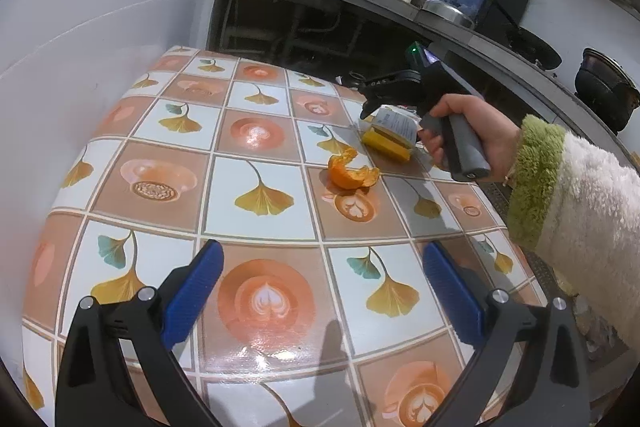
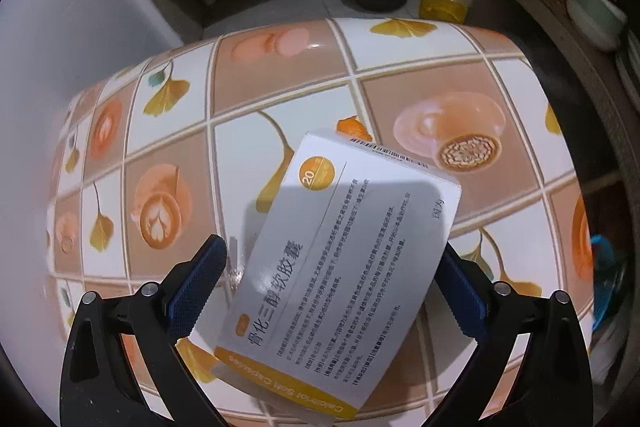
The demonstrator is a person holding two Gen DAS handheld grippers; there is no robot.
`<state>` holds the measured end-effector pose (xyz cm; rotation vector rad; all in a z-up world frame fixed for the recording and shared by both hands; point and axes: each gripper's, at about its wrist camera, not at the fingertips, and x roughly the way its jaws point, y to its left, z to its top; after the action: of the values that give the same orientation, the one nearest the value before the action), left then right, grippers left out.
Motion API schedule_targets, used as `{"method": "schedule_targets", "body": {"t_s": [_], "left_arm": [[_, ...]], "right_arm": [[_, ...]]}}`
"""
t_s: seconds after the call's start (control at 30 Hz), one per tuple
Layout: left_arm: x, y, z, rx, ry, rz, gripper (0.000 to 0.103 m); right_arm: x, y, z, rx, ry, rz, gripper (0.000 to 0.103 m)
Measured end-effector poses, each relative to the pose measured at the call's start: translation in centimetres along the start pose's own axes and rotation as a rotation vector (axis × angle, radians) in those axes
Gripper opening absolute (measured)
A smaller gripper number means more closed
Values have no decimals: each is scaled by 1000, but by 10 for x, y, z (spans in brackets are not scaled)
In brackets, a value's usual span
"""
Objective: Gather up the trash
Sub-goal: 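Grasp the white medicine box with the right tool and lift it, then close the left tool on the orange peel while the right tool holds the box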
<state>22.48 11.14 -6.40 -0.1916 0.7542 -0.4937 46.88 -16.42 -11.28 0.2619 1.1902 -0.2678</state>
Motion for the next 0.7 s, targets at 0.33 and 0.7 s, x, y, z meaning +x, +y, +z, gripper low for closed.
{"method": "schedule_targets", "body": {"t_s": [0.33,0.7], "left_arm": [[4,-7,-1,5,14,-49,97],[32,-3,35,-85,78,-121,97]], "right_arm": [[-23,-22,-42,-159,-29,67,78],[-68,-56,-134,-352,-69,166,77]]}}
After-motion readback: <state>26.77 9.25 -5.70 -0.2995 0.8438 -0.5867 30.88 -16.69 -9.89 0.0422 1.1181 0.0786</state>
